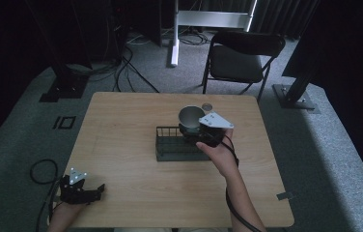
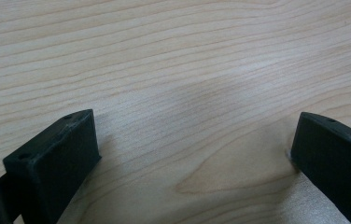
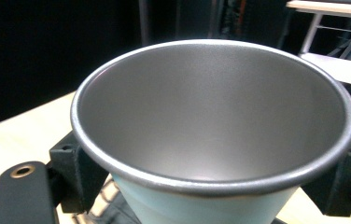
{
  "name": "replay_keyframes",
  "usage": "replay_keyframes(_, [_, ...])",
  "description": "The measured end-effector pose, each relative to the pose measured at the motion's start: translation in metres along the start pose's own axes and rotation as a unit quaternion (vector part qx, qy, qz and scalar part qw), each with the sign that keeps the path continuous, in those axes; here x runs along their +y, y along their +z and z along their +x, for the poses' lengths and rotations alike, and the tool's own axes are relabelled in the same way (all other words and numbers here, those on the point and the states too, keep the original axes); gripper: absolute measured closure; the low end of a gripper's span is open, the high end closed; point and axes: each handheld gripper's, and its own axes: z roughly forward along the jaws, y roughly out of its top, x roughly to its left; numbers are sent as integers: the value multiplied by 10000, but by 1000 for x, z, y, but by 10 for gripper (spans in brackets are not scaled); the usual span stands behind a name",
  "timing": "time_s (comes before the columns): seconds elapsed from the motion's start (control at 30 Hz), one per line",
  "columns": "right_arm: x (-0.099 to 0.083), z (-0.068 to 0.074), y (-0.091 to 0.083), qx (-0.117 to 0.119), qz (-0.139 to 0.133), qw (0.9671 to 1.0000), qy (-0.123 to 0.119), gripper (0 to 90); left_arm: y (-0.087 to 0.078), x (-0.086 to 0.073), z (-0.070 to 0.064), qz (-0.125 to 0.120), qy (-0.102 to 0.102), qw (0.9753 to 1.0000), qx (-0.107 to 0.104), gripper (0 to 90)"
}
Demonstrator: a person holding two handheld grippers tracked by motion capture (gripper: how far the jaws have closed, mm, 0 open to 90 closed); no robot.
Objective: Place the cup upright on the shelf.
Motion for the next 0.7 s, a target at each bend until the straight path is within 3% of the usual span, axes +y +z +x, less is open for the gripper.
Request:
replay_keyframes(0.27, [-22, -21, 0, -323, 165, 9992, 176, 140, 0, 0, 0, 2, 3, 10000, 1, 14])
replay_keyframes(0.7, [-59, -36, 4, -456, 447, 9964, 554, 140, 0, 0, 0, 2, 2, 10000, -1, 14])
